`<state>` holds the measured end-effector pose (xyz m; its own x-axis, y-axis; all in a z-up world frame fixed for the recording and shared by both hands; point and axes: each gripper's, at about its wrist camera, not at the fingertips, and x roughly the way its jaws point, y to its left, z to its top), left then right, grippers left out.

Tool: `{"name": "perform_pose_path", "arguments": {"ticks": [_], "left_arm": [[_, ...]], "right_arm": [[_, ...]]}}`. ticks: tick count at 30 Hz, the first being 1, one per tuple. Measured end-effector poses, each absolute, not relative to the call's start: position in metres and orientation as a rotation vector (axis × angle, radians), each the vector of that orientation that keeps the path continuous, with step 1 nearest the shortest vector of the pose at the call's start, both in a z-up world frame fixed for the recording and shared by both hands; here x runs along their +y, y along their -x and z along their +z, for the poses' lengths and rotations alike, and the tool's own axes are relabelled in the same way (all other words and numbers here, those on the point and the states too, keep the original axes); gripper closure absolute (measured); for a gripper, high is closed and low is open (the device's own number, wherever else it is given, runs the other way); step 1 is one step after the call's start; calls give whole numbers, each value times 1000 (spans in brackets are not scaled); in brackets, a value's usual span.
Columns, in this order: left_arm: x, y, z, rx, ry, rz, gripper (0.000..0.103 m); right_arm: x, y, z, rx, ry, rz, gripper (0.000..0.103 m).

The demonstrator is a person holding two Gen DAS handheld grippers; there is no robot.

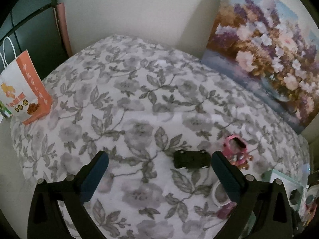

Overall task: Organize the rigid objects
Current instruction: 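Move both open tools back from the tray to the toy pile, then grasp the white watch band with the right tool while the left tool grasps the black toy car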

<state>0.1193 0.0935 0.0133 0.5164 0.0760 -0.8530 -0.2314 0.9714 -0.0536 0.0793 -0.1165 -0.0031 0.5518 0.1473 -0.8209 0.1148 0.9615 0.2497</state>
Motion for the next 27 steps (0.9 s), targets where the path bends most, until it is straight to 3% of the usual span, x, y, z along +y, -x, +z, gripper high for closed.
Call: {"name": "perform_pose_path", "arguments": {"ticks": [27], "left_arm": [[109, -147, -31, 1136, 178, 248, 1]], "right_arm": [[-77, -119, -38, 1033, -171, 83, 0]]}}
